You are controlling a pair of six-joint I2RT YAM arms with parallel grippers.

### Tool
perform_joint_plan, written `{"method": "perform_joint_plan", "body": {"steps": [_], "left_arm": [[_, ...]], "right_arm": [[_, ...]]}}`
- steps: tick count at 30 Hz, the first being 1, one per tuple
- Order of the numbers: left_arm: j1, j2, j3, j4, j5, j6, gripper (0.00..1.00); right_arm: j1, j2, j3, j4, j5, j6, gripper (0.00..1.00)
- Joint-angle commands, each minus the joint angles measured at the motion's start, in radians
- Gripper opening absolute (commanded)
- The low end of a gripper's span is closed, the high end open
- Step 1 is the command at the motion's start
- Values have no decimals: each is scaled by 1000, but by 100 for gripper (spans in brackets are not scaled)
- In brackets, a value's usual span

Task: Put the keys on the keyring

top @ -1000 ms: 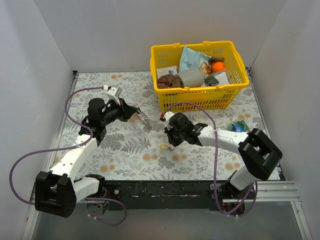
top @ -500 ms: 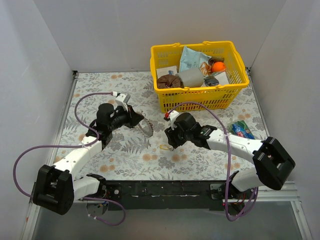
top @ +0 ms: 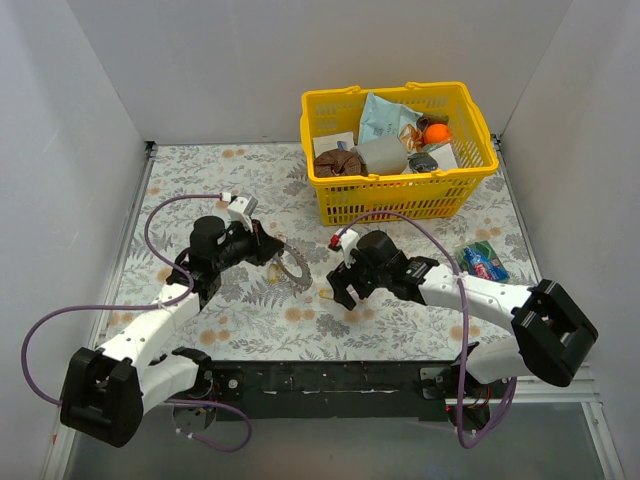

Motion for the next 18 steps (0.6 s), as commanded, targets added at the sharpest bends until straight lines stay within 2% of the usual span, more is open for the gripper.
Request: {"method": "perform_joint_plan", "body": {"steps": [1,4,10,18], "left_arm": [[-2,4,-11,23,4,-16,0],[-2,26,-8,32,4,-13,0],[-3,55,1,24,16,5,0],[-2,53,-3,34,41,21,0]], "right_arm": [[4,-26,-7,48,-23,-29,91],[20,16,9,34,-26,-28,84],[38,74,6,74,-17,-28,60],[58,116,-5,95,17,-22,48]]}}
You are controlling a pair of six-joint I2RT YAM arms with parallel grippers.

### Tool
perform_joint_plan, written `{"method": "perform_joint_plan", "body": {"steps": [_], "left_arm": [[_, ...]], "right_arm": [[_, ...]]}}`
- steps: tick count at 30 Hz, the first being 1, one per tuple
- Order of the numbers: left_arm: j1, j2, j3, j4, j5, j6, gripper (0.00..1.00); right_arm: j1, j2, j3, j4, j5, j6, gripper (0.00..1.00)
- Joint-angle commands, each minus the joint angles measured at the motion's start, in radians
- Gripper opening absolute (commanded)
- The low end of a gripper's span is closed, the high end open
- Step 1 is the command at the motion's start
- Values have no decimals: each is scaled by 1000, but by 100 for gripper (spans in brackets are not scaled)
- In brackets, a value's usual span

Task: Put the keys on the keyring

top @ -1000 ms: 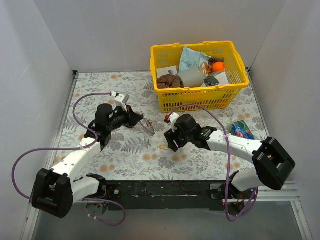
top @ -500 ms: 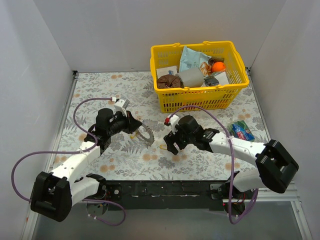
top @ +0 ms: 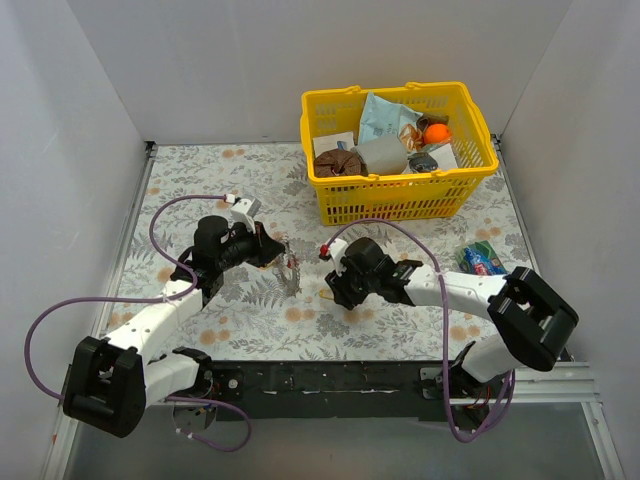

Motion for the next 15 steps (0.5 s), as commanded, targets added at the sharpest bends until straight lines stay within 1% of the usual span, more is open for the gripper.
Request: {"method": "perform_joint_plan", "body": {"steps": [1,15], "left_arm": [[-2,-2,17,28,29,18,0],[-3,8,3,34,24,20,0]], "right_arm": [[19,21,3,74,26,-6,47],[34,114,24,67,73,-3,40]]}}
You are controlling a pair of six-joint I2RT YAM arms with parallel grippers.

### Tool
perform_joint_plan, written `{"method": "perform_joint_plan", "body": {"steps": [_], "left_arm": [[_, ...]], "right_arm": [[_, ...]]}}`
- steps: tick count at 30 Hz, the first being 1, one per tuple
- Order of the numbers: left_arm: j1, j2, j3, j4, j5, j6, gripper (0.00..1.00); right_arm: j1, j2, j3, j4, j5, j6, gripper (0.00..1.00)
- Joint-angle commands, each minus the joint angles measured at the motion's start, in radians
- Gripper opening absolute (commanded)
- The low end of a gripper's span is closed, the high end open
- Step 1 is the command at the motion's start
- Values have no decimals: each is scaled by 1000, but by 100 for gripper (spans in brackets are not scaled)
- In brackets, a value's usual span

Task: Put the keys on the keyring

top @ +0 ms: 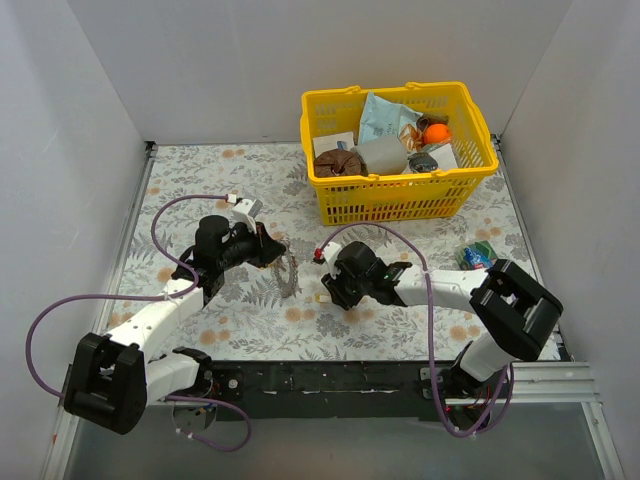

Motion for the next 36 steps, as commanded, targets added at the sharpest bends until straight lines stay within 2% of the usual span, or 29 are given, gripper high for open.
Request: {"method": "perform_joint_plan", "body": {"steps": [1,5,6,9,12,26,27,29,30,33,36], "left_arm": [[-3,-13,3,25,5,14,0],[-2,-15,1,28,3,14,0],[-2,-15,1,28,3,14,0],[-3,-15,1,28,5,15,0],[-2,-15,0,28,3,15,0],[-3,-38,-2,22,2,17,0],[-2,-39,-2,20,2,17,0],[-3,-39,-2,20,0,18,0],[-3,-39,-2,20,2,17,0],[-3,-41,-2,20,2,15,0],[-3,-41,-5,20,0,15,0]], "right_arm": [[7,26,18,11,27,-3,38],[7,26,20,6,39,-1,29],[7,24,20,3,42,-1,22],[7,7,20,3,45,0,11],[7,-8,21,0,39,-1,3],[9,-112,-2,26,-15,-49,2],[10,-117,-5,35,-18,-55,19],[18,-117,-2,31,-9,-70,33],[24,-112,3,25,-2,-75,44],[66,-83,23,8,39,-98,57],[87,-34,56,-6,100,-104,62]]}}
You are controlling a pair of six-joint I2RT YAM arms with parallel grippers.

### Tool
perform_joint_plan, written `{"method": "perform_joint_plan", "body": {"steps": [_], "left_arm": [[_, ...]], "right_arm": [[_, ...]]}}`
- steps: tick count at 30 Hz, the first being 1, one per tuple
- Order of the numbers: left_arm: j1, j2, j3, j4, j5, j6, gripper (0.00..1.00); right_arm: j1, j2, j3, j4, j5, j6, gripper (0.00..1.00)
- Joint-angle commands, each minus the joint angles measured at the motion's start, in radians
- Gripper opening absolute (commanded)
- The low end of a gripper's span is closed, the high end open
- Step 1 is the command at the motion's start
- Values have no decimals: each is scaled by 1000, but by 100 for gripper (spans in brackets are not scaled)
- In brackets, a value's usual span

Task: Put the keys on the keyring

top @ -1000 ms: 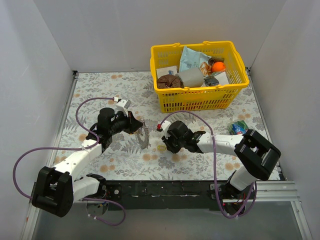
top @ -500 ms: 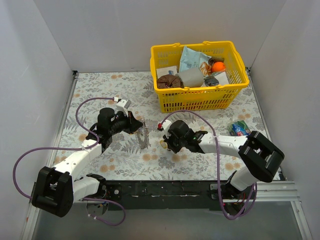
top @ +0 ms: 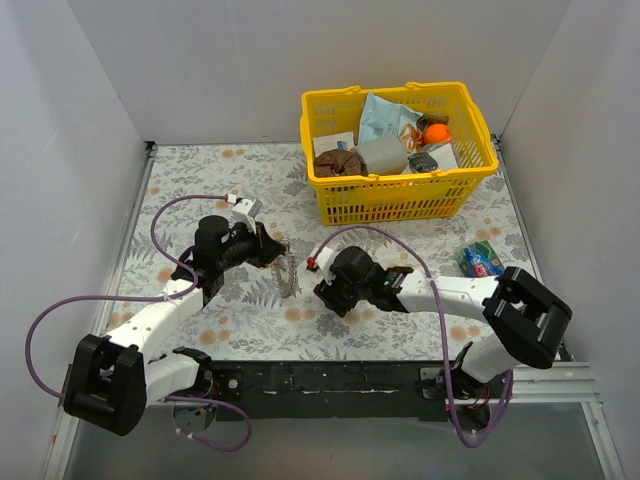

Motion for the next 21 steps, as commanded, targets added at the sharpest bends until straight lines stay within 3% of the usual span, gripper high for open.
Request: {"method": "perform_joint_plan", "body": {"steps": [1,14,15,21], "left_arm": [[-3,-33,-4,22,0,8,0],[-2,-38,-4,20,-3,10,0],[-3,-40,-4,19,-1,11,0],[-2,-43,-6,16,-3,10,0]], "right_arm": [[45,72,66,-24,95,-33,63],[67,158,117,-83,225,3,51],[67,160,117,-86,225,6,44],[67,168,114,-101,228,16,29]]}}
